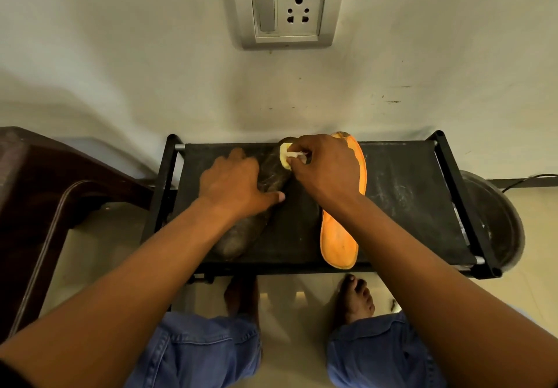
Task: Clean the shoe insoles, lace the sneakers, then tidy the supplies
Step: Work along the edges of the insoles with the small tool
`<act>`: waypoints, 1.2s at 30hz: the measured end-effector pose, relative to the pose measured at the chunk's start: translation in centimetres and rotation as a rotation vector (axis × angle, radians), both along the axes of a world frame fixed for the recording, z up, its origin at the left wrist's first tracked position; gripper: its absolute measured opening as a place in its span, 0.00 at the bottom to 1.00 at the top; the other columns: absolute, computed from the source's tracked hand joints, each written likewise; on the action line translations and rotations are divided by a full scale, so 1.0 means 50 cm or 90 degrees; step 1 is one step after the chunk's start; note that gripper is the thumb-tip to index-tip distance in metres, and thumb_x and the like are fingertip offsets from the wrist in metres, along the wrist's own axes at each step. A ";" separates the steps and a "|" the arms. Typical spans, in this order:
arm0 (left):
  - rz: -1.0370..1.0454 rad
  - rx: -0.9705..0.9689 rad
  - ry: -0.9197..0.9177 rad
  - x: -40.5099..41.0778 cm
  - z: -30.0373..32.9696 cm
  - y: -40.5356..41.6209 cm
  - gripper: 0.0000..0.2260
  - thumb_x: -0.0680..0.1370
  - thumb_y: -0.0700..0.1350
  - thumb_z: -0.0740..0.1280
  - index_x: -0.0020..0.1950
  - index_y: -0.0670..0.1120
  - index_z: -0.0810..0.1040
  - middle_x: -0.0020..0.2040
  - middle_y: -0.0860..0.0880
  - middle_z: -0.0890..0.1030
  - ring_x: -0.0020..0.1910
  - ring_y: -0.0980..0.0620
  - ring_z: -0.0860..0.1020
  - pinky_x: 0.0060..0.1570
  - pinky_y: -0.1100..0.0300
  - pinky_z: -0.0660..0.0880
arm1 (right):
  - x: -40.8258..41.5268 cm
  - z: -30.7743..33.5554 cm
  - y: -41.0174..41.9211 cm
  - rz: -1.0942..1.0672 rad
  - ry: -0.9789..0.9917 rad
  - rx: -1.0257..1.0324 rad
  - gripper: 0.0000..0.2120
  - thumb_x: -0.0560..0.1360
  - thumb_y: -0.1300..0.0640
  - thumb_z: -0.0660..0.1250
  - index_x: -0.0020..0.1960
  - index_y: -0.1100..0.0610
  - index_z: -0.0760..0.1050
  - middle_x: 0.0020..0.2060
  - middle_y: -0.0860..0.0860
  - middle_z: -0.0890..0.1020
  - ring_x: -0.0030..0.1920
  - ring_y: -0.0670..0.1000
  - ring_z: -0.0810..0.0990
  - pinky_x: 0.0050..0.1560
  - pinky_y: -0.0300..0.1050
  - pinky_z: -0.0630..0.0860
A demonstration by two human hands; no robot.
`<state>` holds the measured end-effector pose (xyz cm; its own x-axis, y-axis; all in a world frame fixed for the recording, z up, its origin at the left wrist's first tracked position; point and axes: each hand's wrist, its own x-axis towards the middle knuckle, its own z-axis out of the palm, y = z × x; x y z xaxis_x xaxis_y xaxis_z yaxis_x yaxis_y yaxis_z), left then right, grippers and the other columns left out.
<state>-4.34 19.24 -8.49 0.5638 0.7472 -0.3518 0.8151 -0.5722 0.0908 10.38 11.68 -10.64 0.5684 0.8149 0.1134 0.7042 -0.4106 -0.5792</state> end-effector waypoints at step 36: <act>-0.064 -0.029 0.034 -0.005 -0.002 0.000 0.37 0.58 0.65 0.81 0.60 0.53 0.74 0.57 0.49 0.76 0.55 0.45 0.78 0.50 0.47 0.79 | -0.054 -0.041 -0.006 0.210 -0.086 -0.177 0.09 0.77 0.49 0.69 0.54 0.49 0.83 0.47 0.48 0.84 0.47 0.50 0.82 0.45 0.45 0.76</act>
